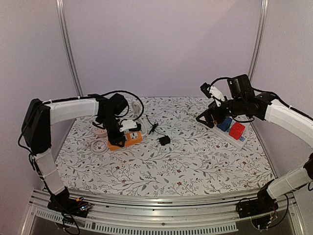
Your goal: Insert the plug
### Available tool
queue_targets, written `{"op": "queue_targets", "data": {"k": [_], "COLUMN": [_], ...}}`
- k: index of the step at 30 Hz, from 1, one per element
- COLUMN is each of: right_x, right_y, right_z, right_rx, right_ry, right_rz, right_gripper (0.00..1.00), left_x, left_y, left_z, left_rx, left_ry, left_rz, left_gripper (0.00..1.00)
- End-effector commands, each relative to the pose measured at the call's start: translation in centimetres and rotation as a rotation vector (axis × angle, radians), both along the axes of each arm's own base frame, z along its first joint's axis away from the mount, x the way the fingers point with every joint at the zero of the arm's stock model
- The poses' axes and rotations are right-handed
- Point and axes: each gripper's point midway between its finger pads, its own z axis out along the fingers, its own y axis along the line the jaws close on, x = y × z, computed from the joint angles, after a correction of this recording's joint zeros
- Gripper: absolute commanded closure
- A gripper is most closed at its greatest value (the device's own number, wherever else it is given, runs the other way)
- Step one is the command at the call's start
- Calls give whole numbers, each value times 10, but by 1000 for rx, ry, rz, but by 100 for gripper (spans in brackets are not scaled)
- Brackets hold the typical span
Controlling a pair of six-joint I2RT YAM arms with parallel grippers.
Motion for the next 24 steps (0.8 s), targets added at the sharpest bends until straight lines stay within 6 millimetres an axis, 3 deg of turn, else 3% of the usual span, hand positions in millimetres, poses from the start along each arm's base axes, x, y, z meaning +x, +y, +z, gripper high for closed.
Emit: {"op": "queue_targets", "data": {"k": [1, 7, 11, 12, 13, 14, 16, 20, 24], "right_x": [0, -3, -5, -5, -5, -5, -5, -7, -3], "right_y": [12, 30, 32, 33, 32, 31, 30, 28, 18], "right_z": [-17, -38, -42, -42, -41, -40, -38, -34, -31], "right_rx": [-20, -35, -39, -39, -39, -39, -38, -30, -45], "right_ry": [54, 115, 125, 125, 123, 121, 115, 109, 76], "right_rz": [-12, 8, 3, 3, 1, -2, -6, -16, -67], "right_gripper": [1, 1, 1, 1, 1, 1, 1, 1, 1], "left_x": [-69, -115, -131, -133, -134, -136, -136, -122, -100], "left_y": [-35, -37, -43, -45, -45, -45, -44, -52, -87], "left_z": [-31, -79, -88, -88, -88, -87, -80, -45, 2], "left_rx": [-37, -3, -4, -7, -9, -7, -9, -34, -137], "left_ry": [80, 262, 310, 313, 314, 316, 304, 211, 154], "left_rz": [-234, -299, -350, -360, -369, -378, -404, -445, -446], "left_gripper": [100, 100, 97, 87, 66, 52, 29, 7, 1]}}
